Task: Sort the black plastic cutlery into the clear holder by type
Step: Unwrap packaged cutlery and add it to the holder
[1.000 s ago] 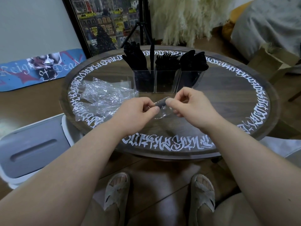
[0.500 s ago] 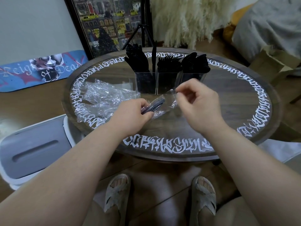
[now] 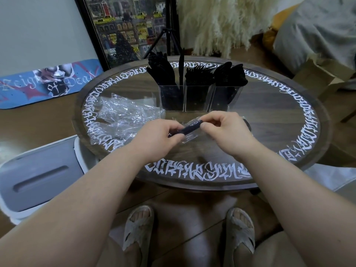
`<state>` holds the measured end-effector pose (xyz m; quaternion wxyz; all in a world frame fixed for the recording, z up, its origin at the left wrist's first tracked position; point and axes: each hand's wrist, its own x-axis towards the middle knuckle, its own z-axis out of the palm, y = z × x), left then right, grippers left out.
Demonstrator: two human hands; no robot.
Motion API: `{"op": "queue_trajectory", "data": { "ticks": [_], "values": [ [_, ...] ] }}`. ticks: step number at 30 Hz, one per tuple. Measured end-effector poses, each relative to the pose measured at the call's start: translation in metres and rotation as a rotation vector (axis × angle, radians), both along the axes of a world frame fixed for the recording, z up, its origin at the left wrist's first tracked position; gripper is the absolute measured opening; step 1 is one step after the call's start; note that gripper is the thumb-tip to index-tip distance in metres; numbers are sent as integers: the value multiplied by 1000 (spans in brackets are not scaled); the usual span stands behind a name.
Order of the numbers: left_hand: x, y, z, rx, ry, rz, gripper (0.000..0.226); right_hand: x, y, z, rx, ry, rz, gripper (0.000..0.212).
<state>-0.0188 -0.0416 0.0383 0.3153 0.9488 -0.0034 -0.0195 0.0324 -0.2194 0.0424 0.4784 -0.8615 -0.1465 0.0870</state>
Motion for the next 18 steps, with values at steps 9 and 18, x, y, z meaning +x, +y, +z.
{"op": "queue_trajectory", "data": {
  "ticks": [9, 18],
  "values": [
    [-1, -1, 2, -61, -35, -13, 29, 4, -1, 3, 304, 257, -32, 15],
    [2, 21, 5, 86, -18, 268, 30, 14, -10, 3, 444, 285, -303, 14]
  ]
}}
